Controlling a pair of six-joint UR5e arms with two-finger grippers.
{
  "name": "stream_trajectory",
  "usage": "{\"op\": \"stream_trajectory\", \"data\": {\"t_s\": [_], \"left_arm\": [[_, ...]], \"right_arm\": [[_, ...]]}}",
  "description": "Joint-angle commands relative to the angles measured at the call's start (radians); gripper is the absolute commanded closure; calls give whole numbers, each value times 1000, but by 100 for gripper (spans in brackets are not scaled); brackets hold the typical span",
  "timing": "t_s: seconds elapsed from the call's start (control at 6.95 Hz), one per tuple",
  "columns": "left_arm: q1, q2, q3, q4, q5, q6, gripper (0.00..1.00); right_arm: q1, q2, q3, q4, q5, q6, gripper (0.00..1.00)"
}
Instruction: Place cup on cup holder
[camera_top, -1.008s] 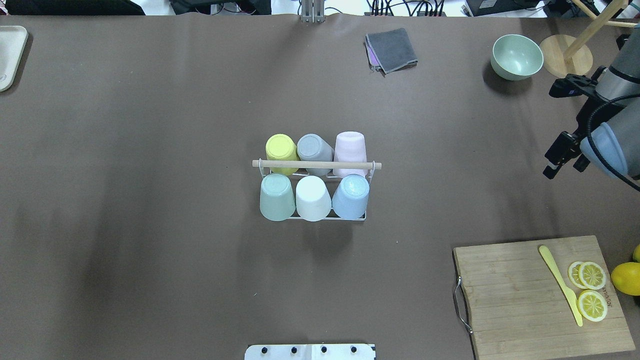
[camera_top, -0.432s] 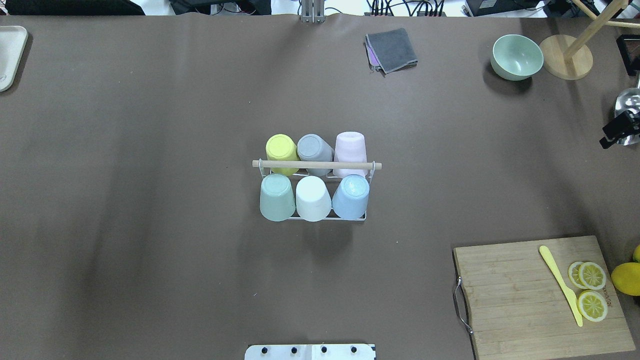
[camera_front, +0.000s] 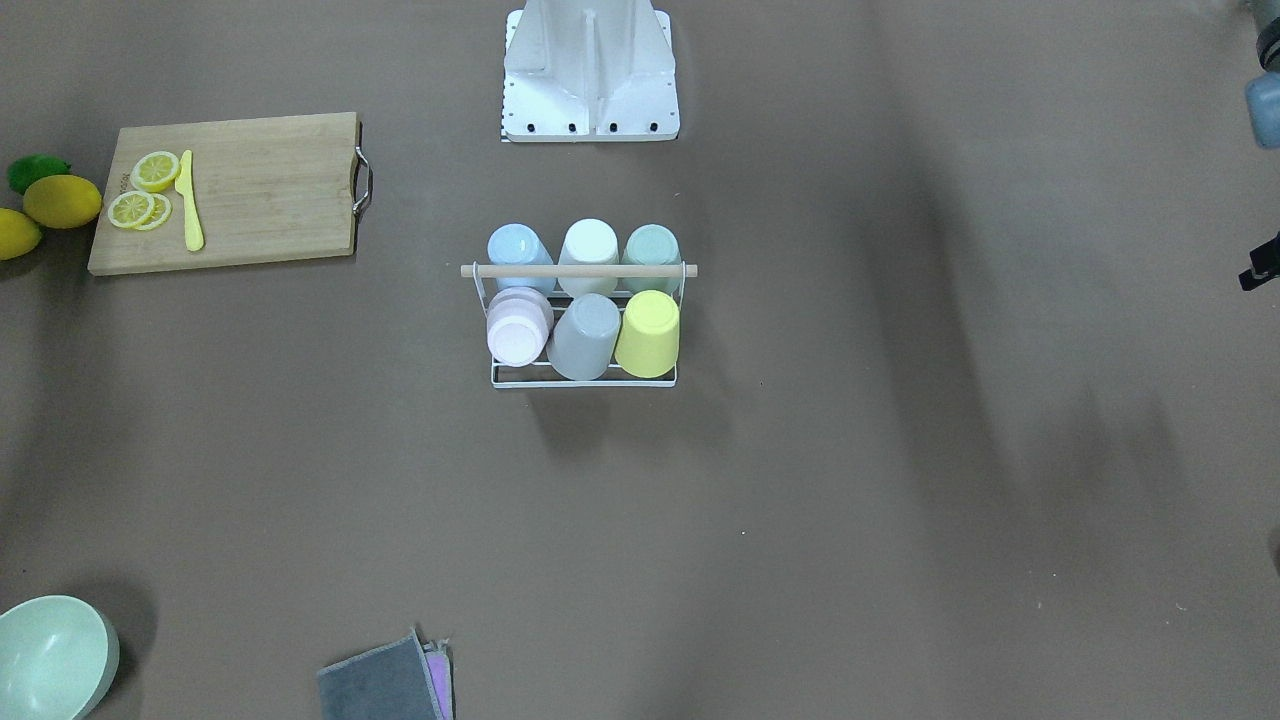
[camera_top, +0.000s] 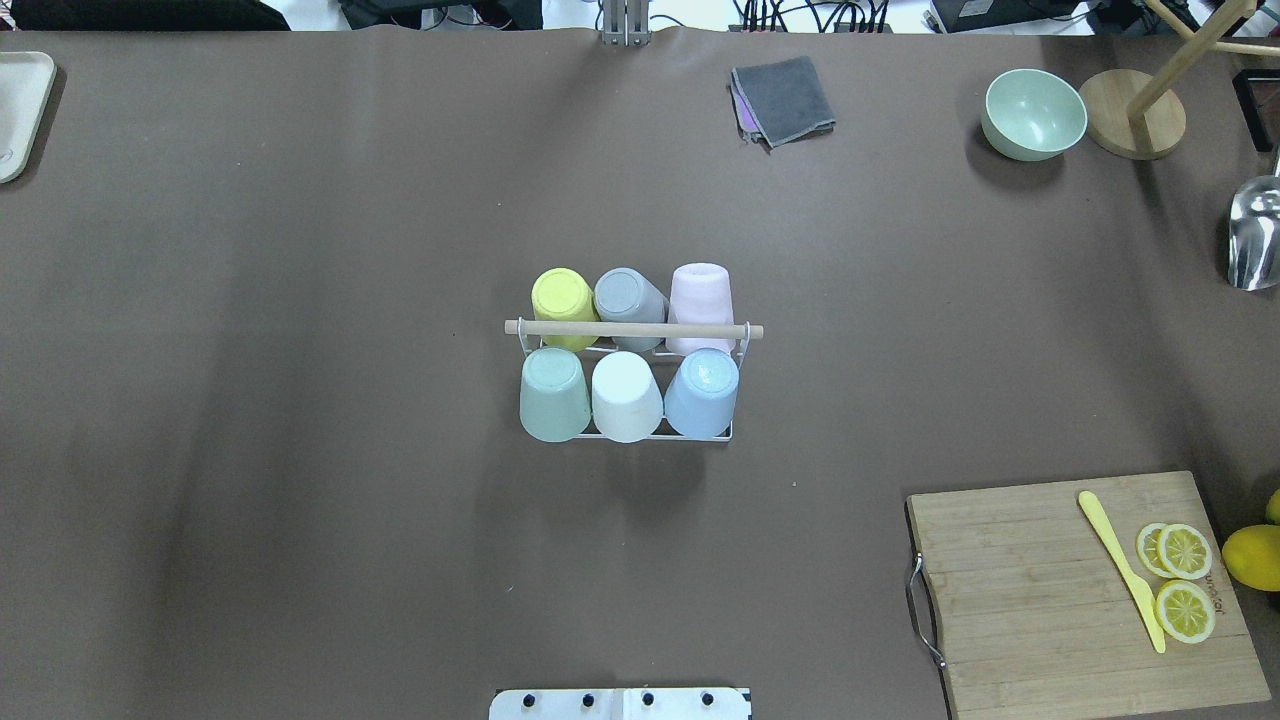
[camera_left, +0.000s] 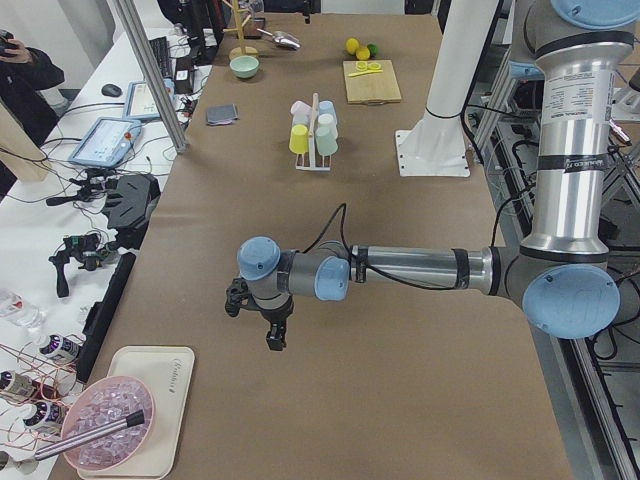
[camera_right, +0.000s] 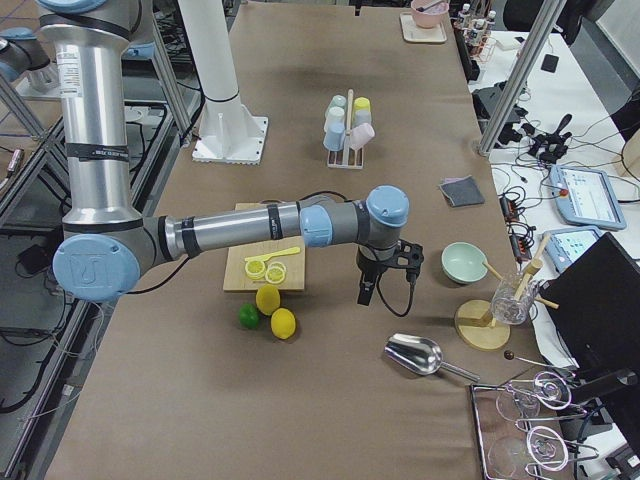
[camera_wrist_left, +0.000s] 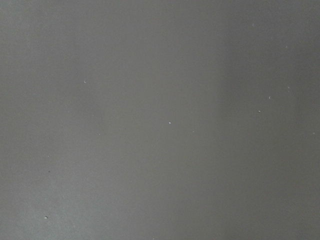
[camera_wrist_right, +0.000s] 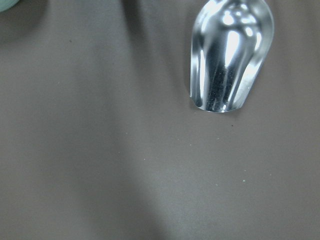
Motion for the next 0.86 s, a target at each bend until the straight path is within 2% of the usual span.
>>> {"op": "stream_trajectory", "data": {"t_s": [0.0,0.43,0.72], "left_arm": [[-35,-29,36,81,6,115,4],[-35,-31,46,3,0,-20,3],[-35,-21,41,-19,0,-47,3]], "right_arm": [[31,-19,-2,-7,16,15,1],[71,-22,-2,-15,47,14,1],[81,-22,5,-40,51,14,1]]}}
